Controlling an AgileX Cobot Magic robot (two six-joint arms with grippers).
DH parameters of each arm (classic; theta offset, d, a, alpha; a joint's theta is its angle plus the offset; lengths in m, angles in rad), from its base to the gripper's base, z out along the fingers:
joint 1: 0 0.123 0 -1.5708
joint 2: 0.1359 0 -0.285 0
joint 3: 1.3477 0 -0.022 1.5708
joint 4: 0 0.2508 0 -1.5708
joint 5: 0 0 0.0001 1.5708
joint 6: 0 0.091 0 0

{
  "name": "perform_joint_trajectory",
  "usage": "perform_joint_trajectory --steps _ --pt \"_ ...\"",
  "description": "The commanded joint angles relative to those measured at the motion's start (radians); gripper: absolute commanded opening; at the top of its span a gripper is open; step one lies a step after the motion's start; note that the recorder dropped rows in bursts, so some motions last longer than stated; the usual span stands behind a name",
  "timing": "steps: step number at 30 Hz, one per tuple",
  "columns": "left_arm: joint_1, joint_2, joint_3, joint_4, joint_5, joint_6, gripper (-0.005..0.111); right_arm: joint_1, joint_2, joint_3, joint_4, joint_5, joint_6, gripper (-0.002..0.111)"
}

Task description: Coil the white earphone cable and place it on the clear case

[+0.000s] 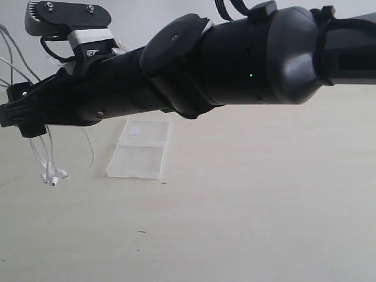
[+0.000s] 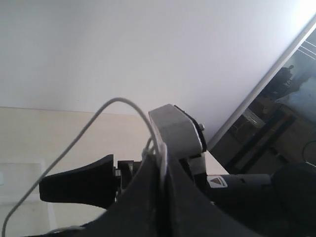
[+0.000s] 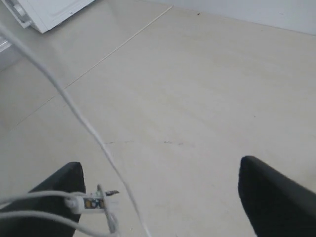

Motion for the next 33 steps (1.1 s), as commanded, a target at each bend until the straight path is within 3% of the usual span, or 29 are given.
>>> perform_joint_trajectory --steps 1,16,33 --pt "0.001 -0.006 -0.005 -0.010 -0.011 -0.004 0.000 0.000 0.013 -0.008 0.016 -0.018 -0.013 0.081" --pt "0.001 -0.006 -0.005 -0.025 -0.030 -0.004 0.000 0.030 0.067 -0.103 0.065 -0.027 -0.075 0.079" --pt "0.001 -0.006 -0.005 -0.029 -0.021 -0.004 0.000 0.030 0.092 -0.105 0.092 0.082 -0.075 0.016"
